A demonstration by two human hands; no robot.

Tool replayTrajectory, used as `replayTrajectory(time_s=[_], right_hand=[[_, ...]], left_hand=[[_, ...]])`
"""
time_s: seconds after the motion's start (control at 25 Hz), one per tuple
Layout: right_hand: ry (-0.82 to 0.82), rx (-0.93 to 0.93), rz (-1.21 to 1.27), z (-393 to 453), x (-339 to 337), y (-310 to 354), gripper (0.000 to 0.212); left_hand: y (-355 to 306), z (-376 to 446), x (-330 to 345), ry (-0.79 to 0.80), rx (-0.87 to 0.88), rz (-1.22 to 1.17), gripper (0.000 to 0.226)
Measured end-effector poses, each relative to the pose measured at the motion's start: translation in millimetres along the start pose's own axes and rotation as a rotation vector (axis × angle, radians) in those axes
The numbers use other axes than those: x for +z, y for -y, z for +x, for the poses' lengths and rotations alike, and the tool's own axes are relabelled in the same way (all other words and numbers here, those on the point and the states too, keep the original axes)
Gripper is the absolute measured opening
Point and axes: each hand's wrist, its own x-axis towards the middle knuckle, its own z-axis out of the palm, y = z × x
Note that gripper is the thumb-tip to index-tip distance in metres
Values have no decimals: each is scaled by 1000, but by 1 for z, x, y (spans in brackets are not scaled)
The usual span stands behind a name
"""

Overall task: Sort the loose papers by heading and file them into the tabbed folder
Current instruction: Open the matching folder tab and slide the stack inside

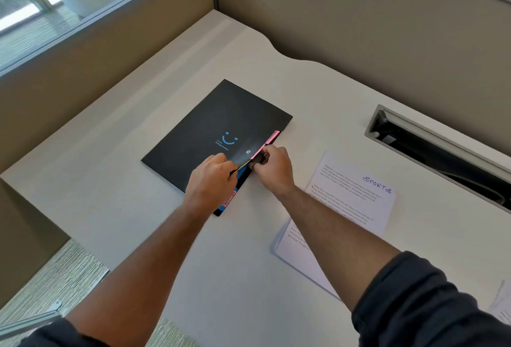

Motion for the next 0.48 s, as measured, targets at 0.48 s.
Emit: replayTrajectory(time_s=[0.48], right_hand=[[-24, 45, 188, -9, -14, -10, 24]], left_hand=[[1, 10, -28, -123, -44, -116, 17]])
